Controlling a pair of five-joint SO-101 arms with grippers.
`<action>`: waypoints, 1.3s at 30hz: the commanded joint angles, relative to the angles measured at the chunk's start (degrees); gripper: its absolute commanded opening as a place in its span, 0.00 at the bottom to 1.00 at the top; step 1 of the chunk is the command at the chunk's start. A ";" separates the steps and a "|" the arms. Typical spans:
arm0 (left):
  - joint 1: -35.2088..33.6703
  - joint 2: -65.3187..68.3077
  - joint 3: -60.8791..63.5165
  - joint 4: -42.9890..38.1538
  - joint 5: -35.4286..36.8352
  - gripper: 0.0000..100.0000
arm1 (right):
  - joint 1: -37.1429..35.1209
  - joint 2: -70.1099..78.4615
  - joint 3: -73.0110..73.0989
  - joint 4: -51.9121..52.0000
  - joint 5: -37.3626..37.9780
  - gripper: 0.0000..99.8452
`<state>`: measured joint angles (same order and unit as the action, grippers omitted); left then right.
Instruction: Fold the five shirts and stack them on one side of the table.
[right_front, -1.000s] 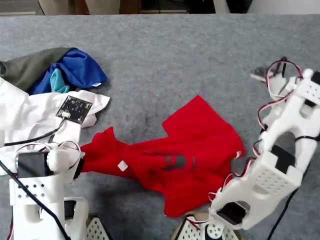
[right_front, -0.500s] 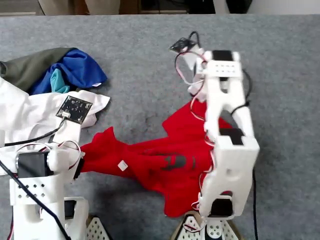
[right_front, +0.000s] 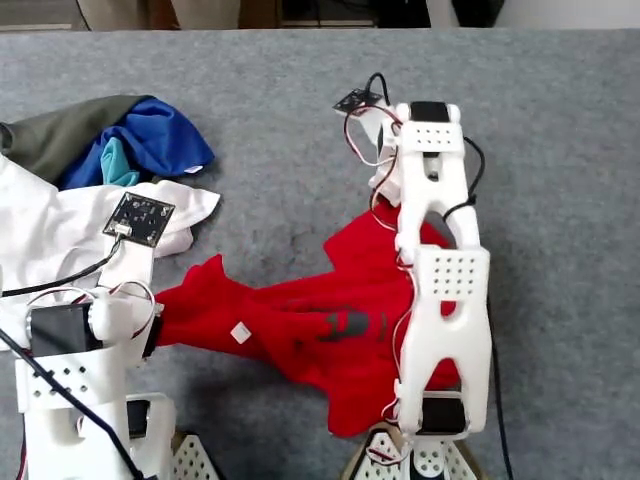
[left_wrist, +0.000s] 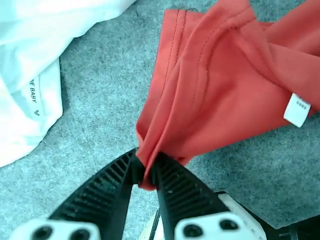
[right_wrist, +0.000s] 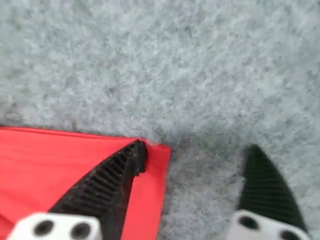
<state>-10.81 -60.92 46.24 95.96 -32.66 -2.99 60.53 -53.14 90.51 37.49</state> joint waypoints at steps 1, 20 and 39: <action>-0.97 -0.48 -0.26 -0.53 -0.09 0.02 | 0.04 5.14 -11.65 5.98 -0.35 0.14; -2.37 0.04 -5.63 -2.99 7.65 0.10 | 9.63 -4.79 -41.36 11.60 -19.16 0.00; -2.29 0.13 -9.32 -7.91 25.58 0.30 | 27.56 7.34 -42.33 -1.49 -37.63 0.00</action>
<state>-12.92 -60.92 38.95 89.01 -7.60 22.59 66.24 -93.32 91.30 1.98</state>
